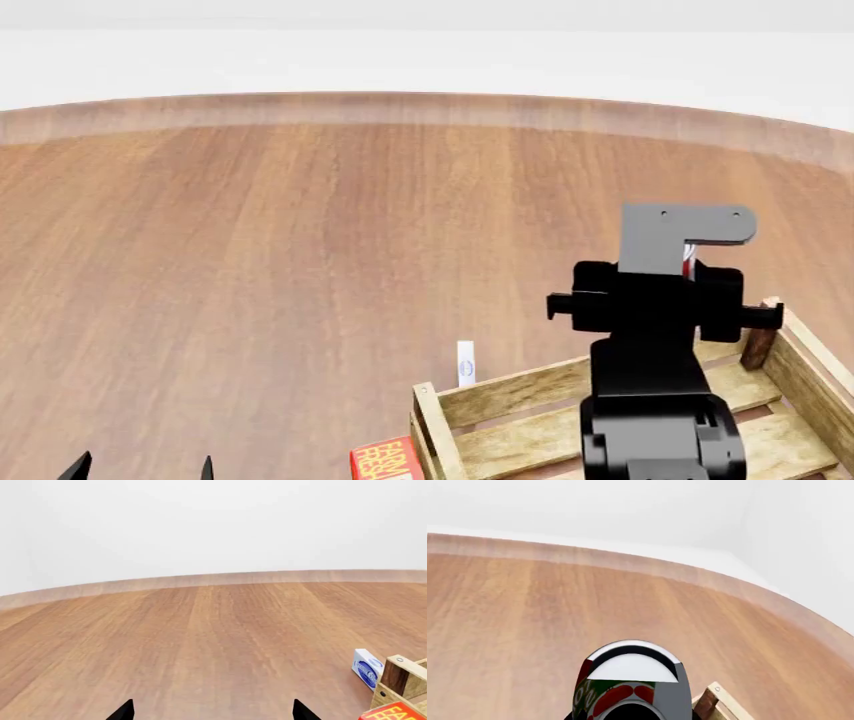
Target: Pick up the tomato sauce, and put it in the wooden tray.
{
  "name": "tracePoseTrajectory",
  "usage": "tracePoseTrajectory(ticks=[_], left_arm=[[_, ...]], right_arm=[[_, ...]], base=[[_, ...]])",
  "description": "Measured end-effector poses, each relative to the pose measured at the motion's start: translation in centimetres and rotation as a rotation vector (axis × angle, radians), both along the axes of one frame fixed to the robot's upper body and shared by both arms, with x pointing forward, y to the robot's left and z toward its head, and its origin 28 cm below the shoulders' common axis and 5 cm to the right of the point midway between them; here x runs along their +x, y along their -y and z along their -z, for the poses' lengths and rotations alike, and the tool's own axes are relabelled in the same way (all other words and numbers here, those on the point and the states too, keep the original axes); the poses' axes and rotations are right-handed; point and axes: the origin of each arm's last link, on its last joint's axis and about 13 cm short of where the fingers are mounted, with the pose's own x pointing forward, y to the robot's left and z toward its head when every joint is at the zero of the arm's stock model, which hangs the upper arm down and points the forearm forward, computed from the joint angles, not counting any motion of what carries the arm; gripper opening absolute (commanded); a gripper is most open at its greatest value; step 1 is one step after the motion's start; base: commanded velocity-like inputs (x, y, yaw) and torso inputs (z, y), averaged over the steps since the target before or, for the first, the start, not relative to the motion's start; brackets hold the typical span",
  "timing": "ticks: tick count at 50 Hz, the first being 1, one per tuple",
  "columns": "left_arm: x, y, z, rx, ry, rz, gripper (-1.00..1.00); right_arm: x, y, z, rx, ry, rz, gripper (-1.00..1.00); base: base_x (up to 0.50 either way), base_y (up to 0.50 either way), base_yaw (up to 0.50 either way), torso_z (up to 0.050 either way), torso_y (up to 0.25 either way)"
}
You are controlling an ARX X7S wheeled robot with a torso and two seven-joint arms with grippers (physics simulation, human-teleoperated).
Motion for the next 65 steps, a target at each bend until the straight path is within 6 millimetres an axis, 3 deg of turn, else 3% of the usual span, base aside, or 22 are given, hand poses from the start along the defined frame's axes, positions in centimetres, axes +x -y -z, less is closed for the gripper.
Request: tracePoseTrajectory(ticks=[65], left_arm=[[0.0,0.0,0.0,0.001,0.002,-0.002,1.0]], right_arm=[[-1.7,0.3,1.9,0.159,-0.295,0.0,-1.0]], base=[[0.0,0.0,0.0,0.0,0.0]])
